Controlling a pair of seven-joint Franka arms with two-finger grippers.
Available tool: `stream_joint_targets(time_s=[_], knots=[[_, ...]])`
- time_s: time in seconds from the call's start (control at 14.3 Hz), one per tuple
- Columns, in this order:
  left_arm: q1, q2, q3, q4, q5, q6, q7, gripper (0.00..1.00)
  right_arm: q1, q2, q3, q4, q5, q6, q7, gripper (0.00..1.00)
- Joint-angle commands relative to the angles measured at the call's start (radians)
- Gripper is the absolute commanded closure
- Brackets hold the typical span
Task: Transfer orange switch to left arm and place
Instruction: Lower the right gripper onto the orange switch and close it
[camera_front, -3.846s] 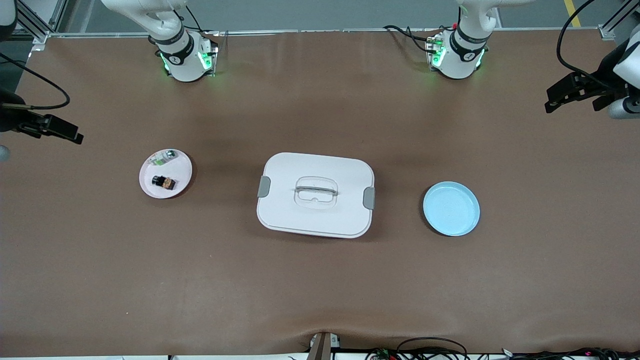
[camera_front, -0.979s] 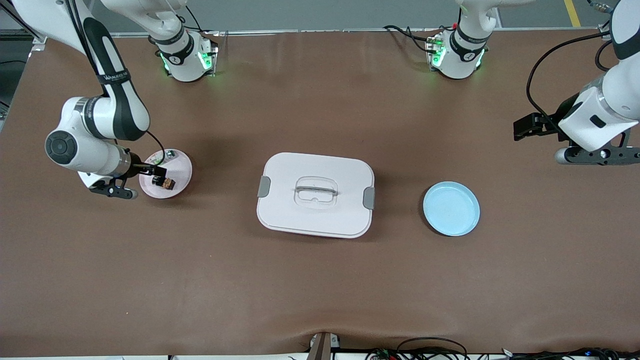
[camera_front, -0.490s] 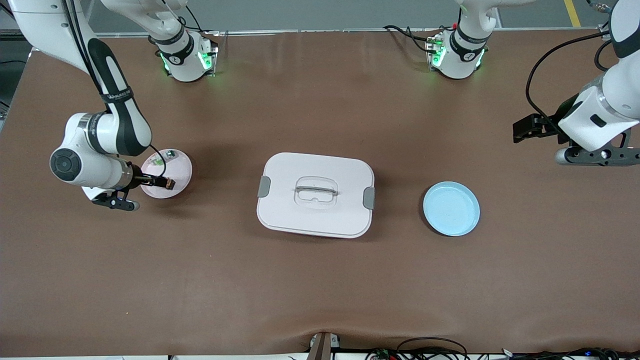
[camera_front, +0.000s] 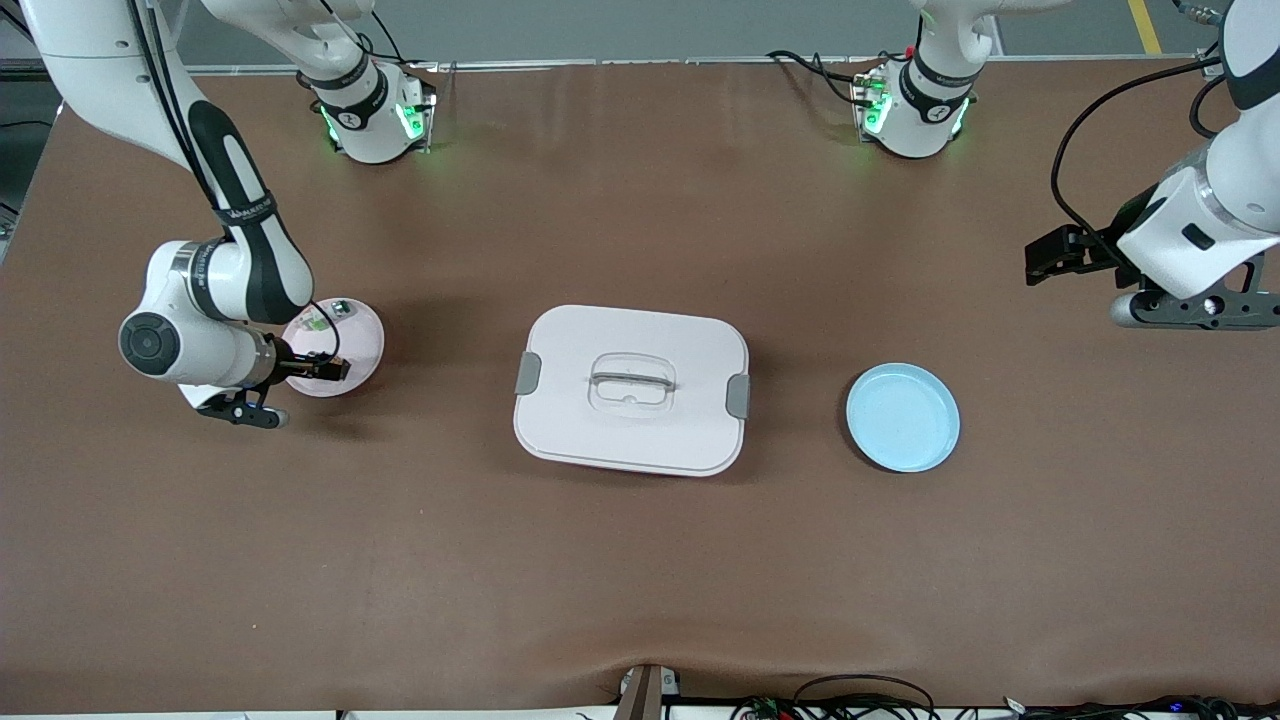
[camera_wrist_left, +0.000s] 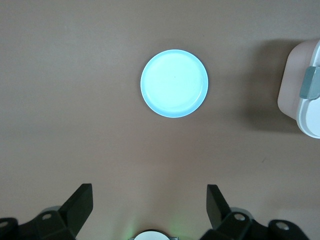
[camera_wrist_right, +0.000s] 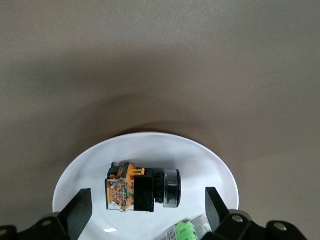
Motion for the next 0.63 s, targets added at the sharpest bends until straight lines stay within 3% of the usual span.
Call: stream_joint_targets(time_s=[0.0, 0.56], knots=[[-0.018, 0.009, -0.013, 0.019, 0.003, -0.003, 0.001, 0.00, -0.004, 0.017, 0.004, 0.008, 0.009, 0.001, 0.012, 0.00], [-0.009, 0.052, -0.005, 0.021, 0.000, -0.001, 0.012, 0.00, 0.000, 0.037, 0.005, 0.005, 0.023, 0.007, 0.012, 0.00]])
